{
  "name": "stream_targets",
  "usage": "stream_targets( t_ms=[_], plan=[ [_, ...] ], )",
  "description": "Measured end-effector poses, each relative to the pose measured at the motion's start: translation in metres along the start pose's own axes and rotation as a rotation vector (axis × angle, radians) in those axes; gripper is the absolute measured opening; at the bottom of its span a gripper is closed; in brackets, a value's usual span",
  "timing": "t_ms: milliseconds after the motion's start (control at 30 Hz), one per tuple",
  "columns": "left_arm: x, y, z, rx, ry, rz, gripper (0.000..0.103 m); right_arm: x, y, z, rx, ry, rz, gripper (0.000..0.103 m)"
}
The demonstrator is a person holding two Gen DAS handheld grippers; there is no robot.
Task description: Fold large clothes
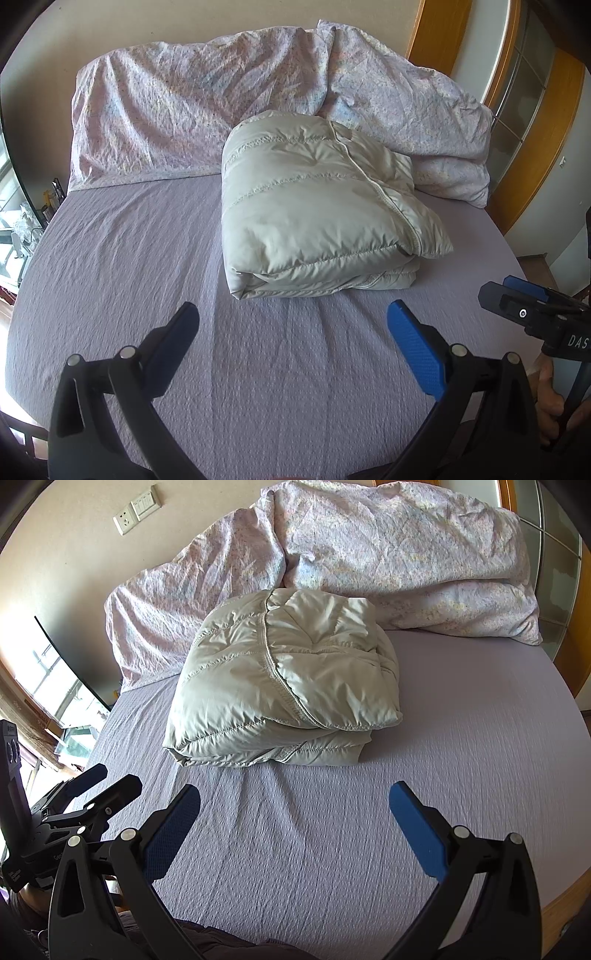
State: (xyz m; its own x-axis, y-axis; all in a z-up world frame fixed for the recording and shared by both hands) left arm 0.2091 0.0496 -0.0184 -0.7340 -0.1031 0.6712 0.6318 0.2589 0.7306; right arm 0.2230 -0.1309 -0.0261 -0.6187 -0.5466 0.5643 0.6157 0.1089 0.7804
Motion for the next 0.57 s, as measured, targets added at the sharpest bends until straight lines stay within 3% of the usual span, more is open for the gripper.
stream_targets(
  t_ms=[567],
  plan=[
    [0.0019, 0.001, 0.0001, -0.008, -0.006, -0.002, 0.101, -0.0014, -0.0032, 0.0016, -0.009, -0.009, 0.0, 0.102]
  ],
)
Point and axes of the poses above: each gripper's, at about its wrist camera, not at the fingertips, and x roughly against the way its jaws point, z to its left, y to its top, the point moved 3 cm from there along -x, roughly the way its jaws point, and after that the axes turned 9 degrees about -z, right-handed, at the moved point
